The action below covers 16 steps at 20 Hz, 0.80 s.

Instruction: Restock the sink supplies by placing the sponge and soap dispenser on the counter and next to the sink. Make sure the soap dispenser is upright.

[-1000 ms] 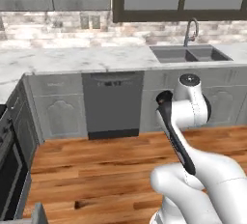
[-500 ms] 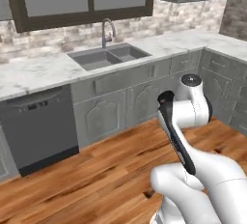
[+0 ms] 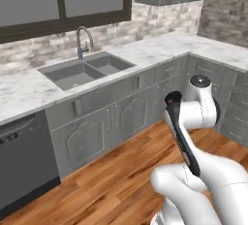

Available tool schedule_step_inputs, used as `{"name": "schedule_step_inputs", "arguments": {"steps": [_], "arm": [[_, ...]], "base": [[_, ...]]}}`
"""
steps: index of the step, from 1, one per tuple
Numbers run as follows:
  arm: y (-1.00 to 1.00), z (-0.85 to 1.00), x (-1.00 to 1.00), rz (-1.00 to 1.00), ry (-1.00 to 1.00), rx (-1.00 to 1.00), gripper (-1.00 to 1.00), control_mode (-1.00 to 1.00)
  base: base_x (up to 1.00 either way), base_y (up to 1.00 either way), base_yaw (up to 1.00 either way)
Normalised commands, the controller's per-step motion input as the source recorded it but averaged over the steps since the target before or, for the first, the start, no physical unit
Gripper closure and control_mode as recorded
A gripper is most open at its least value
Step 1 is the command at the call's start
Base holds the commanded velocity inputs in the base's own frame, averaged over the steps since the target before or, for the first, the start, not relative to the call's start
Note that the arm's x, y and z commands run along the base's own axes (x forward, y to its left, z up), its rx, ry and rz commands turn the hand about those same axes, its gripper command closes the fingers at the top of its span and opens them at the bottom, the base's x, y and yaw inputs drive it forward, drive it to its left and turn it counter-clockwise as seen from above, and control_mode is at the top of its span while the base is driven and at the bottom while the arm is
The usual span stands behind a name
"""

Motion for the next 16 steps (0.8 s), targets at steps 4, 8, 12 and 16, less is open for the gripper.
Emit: {"name": "schedule_step_inputs", "arguments": {"steps": [4,8,12,16], "arm": [[0.00,0.00,0.00,0.00,0.00,0.00,1.00,1.00],[0.00,0.00,0.00,0.00,0.00,0.00,1.00,1.00],[0.00,0.00,0.00,0.00,0.00,0.00,1.00,1.00],[0.00,0.00,0.00,0.00,0.00,0.00,1.00,1.00]], "base": [[1.00,0.06,0.30],[1.00,0.23,0.45],[1.00,0.14,0.46],[1.00,0.00,0.46]]}}
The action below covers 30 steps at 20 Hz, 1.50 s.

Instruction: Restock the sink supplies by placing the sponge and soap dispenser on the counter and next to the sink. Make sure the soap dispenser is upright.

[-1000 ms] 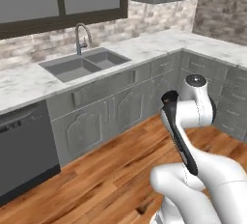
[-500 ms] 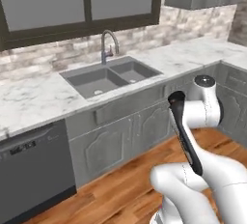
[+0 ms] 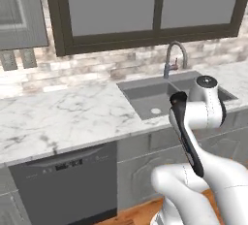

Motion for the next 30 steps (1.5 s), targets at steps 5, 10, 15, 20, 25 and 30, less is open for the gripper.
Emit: {"name": "schedule_step_inputs", "arguments": {"steps": [5,10,15,20,25,30], "arm": [[0.00,0.00,0.00,0.00,0.00,0.00,1.00,1.00],[0.00,0.00,0.00,0.00,0.00,0.00,1.00,1.00],[-0.13,-0.01,0.07,0.11,0.05,-0.03,1.00,-1.00],[0.00,0.53,0.06,0.24,0.21,-0.31,1.00,-1.00],[0.10,0.10,0.29,0.29,0.43,-0.47,1.00,-1.00],[0.00,-0.22,0.45,0.40,0.52,-0.47,1.00,-1.00]], "base": [[0.95,0.00,0.43],[0.63,0.00,0.27],[0.07,0.00,0.02],[0.00,0.00,0.00],[0.00,0.00,0.00],[0.00,0.00,0.00]]}}
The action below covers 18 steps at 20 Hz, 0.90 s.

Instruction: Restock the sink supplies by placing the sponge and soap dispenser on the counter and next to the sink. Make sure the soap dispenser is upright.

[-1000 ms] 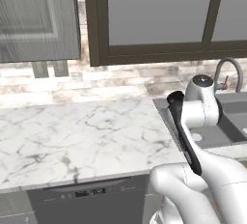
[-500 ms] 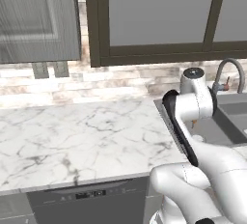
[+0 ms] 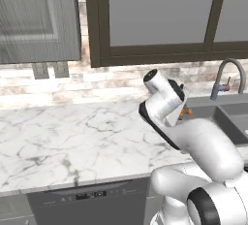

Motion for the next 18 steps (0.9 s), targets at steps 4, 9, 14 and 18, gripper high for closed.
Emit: {"name": "schedule_step_inputs", "arguments": {"steps": [4,9,14,18], "arm": [[0.00,-0.12,0.72,0.39,0.46,-0.30,1.00,-1.00],[0.10,-0.18,0.81,0.30,0.37,-0.22,1.00,-1.00],[0.03,-0.38,0.27,0.00,0.12,-0.18,1.00,-1.00],[0.03,-0.15,0.32,0.00,0.12,-0.18,1.00,-1.00]], "base": [[0.00,0.00,0.00],[0.00,0.00,0.00],[0.00,0.00,0.00],[0.00,0.00,0.00]]}}
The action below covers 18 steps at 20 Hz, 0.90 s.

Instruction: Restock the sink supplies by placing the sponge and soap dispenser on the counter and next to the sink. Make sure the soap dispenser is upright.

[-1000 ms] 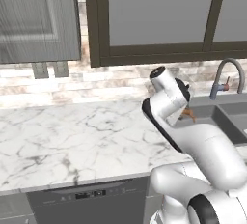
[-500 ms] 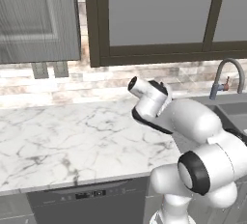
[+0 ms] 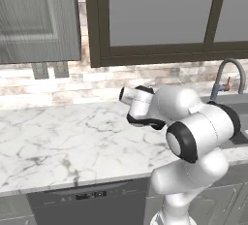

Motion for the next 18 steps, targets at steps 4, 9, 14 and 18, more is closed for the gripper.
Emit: {"name": "schedule_step_inputs", "arguments": {"steps": [4,9,14,18], "arm": [[0.09,-0.09,0.39,-0.04,0.02,-0.17,1.00,-1.00],[0.07,-0.16,0.55,-0.04,0.09,-0.16,1.00,-1.00],[0.14,-0.42,0.47,-0.04,0.09,-0.14,1.00,-1.00],[0.15,-0.44,0.46,-0.01,0.12,-0.13,1.00,-1.00]], "base": [[0.00,0.00,0.00],[0.00,0.00,0.00],[0.00,0.00,0.00],[0.00,0.00,0.00]]}}
